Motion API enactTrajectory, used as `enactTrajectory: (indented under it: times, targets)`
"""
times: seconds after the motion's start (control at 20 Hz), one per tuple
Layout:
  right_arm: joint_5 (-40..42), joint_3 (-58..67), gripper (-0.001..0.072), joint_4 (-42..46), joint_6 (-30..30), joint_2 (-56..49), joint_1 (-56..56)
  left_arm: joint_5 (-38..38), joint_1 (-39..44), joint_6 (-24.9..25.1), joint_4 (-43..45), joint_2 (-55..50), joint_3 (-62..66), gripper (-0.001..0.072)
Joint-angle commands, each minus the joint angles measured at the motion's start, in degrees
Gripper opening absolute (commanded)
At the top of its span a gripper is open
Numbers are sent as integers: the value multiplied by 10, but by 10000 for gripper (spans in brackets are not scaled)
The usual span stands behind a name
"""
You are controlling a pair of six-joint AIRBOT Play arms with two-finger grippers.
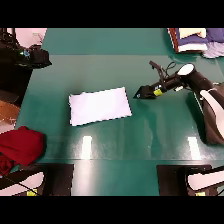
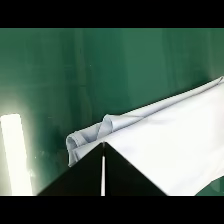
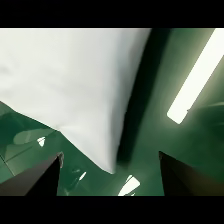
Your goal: Fold the shirts.
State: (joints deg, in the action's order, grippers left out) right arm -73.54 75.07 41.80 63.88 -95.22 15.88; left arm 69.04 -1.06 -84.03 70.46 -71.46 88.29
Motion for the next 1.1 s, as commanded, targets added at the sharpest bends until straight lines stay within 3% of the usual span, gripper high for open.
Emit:
enactTrajectory:
  times: [0.0,0.35,0.5,0.6,0.65,0.85,1.05]
  targets:
    - [4,-17,668,-56,2,-53,-10,-5,0,0,-6,-2,0,26]
    - [3,97,658,-148,2,-169,100,-5,0,1,-6,-2,0,26]
    - [0,117,480,-178,1,-190,129,-4,0,1,-6,-2,0,26]
    - [3,126,123,-182,-16,-192,137,-4,0,0,-8,-2,0,26]
    - [2,134,17,-181,-26,-191,137,-4,0,0,-16,-2,0,26]
    - [0,156,16,-176,-24,-150,94,-3,22,0,-36,-3,0,25]
    - [-20,156,16,-176,-2,-57,-46,-28,97,0,-36,-5,0,25]
